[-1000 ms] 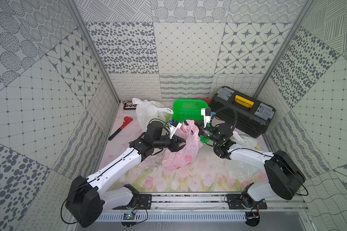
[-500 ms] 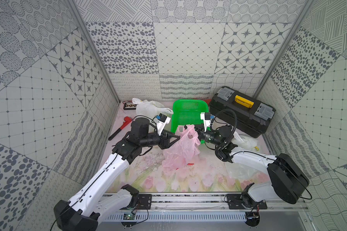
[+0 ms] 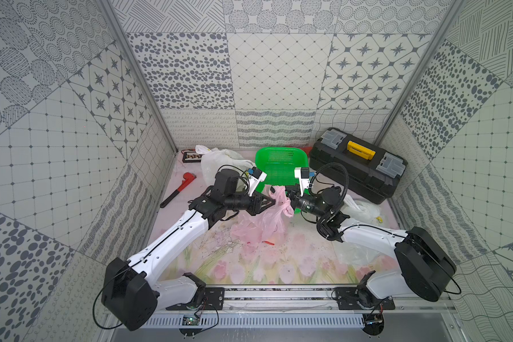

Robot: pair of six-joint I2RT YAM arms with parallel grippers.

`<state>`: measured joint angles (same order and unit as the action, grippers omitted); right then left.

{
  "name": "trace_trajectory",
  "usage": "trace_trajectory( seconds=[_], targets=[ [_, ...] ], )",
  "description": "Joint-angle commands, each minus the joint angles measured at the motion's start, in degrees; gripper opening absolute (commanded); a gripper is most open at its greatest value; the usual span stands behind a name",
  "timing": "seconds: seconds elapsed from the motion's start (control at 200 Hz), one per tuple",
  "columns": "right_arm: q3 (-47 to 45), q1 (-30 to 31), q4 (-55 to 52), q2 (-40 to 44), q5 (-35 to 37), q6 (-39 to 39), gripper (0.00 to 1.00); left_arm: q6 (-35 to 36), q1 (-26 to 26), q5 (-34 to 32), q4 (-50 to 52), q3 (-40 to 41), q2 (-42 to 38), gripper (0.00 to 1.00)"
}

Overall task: Place the pears into plastic bags & tie knots
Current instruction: Tie the plastic bag at the center of the board.

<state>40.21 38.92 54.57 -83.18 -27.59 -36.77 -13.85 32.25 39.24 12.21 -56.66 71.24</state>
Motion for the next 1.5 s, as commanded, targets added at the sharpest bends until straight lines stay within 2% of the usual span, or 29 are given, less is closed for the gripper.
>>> trace_trajectory(
  seconds=[0.0, 0.1, 0.195, 0.315, 0.415, 0.545, 0.7, 0.81, 0.971, 1.121, 1.361, 1.436, 1.491],
  targets=[
    [1.89, 0.37, 10.66, -2.87, 3.21, -4.18, 0.01, -4.70, 3.10, 2.78, -12.22, 2.52, 2.20, 0.30],
    [2.86, 0.46, 14.99, -5.81, 2.77, -7.16, 0.02, -6.26, 3.57, 2.39, -15.68, 4.93, 1.67, 0.33],
    [3.00, 0.59, 16.82, -7.61, 2.13, -8.56, 0.02, -3.26, 3.31, -0.20, -11.51, 4.00, 0.53, 0.35],
    [2.17, 0.55, 19.52, -8.94, 0.93, -11.16, 0.04, -2.24, 1.42, -4.12, -9.00, 4.73, -2.71, 0.42],
    [1.39, 0.55, 19.17, -8.59, 1.68, -10.82, 0.03, -2.57, -0.50, -3.41, -6.76, 6.68, -6.54, 0.47],
    [1.76, 0.54, 19.04, -9.01, 0.99, -10.58, 0.00, -0.93, -2.36, -0.20, 0.68, 6.55, -12.34, 0.48],
    [2.27, 0.63, 20.32, -10.15, -0.08, -11.46, 0.00, 4.06, -5.43, -0.79, 9.75, 3.26, -17.38, 0.40],
    [2.24, 0.94, 20.25, -10.12, -0.42, -11.41, 0.00, 5.19, -7.28, -1.63, 10.76, -1.23, -15.41, 0.33],
    [2.25, 1.60, 19.00, -9.48, -0.36, -10.38, 0.00, 2.69, -7.29, 1.05, 5.92, -5.02, -8.37, 0.28],
    [2.29, 1.86, 19.08, -9.37, 0.51, -11.08, 0.00, -0.71, -6.70, 2.59, -1.50, -1.28, -5.86, 0.21],
    [2.86, 2.30, 18.95, -10.07, 0.35, -11.30, 0.00, -2.40, -3.16, 0.11, -6.59, 2.30, -3.79, 0.02],
    [2.86, 2.30, 18.89, -10.25, 0.61, -11.30, 0.00, -2.99, -1.77, -0.24, -7.76, 2.46, -2.85, 0.02],
    [2.77, 2.30, 19.00, -10.38, 0.61, -11.30, 0.00, -2.92, -0.82, -0.72, -7.55, 2.28, -2.43, 0.07]
  ],
)
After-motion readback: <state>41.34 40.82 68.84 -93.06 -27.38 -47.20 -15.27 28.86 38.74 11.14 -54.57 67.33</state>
